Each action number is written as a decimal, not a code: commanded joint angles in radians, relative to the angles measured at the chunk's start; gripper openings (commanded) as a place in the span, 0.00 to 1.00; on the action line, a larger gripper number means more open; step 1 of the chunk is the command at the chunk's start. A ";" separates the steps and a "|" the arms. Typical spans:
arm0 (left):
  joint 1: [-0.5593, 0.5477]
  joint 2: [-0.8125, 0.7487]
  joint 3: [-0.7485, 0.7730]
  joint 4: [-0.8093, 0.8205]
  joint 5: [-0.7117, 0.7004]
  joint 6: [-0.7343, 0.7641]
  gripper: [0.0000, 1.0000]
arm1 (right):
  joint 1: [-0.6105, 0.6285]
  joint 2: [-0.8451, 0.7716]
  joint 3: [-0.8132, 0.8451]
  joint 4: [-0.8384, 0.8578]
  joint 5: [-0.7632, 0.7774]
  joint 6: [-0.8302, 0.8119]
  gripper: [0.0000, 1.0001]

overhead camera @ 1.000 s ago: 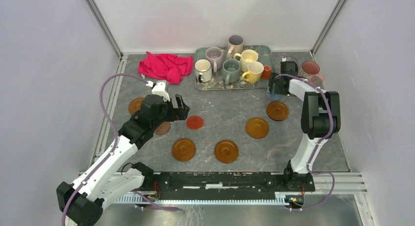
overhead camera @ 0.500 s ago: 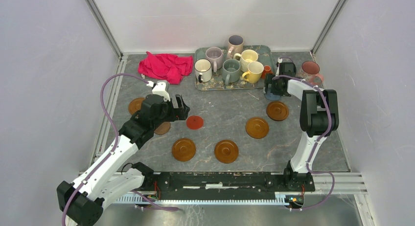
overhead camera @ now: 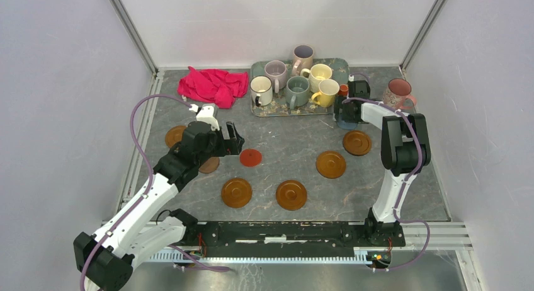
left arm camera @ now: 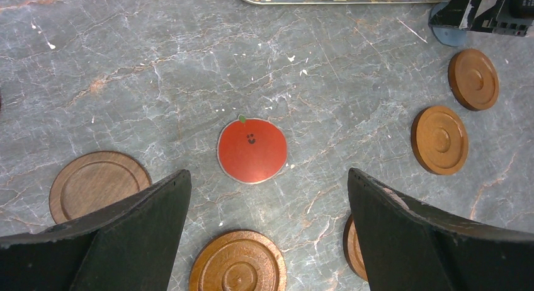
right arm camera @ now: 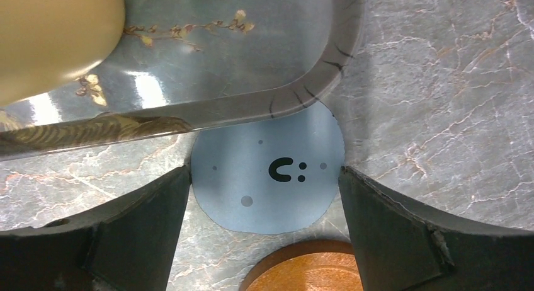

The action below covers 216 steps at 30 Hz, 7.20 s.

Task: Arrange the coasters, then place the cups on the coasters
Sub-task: Move the coaster to the center of the board, then pick up the cup from the tray.

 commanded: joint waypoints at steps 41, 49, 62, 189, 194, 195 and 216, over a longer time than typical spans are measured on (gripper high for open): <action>-0.005 0.040 0.031 -0.007 -0.116 -0.031 1.00 | 0.677 -0.205 -0.357 0.073 0.005 0.099 0.85; -0.005 0.072 0.022 0.025 -0.089 -0.070 1.00 | 0.729 -0.210 -0.365 0.064 0.024 0.108 0.85; -0.006 0.175 0.025 0.111 -0.004 -0.154 1.00 | 0.777 -0.239 -0.401 0.065 0.033 0.122 0.87; 0.059 1.255 0.917 0.175 -0.064 0.277 0.86 | 0.533 -1.037 -0.359 -0.089 0.172 0.061 0.98; 0.061 1.328 0.988 0.133 -0.082 0.281 0.80 | 0.534 -1.048 -0.360 -0.107 0.179 0.047 0.98; 0.060 1.336 0.996 0.129 -0.090 0.283 0.79 | 0.533 -1.048 -0.359 -0.109 0.179 0.045 0.98; 0.058 1.351 1.019 0.119 -0.069 0.287 0.11 | 0.534 -1.065 -0.345 -0.156 0.229 0.045 0.98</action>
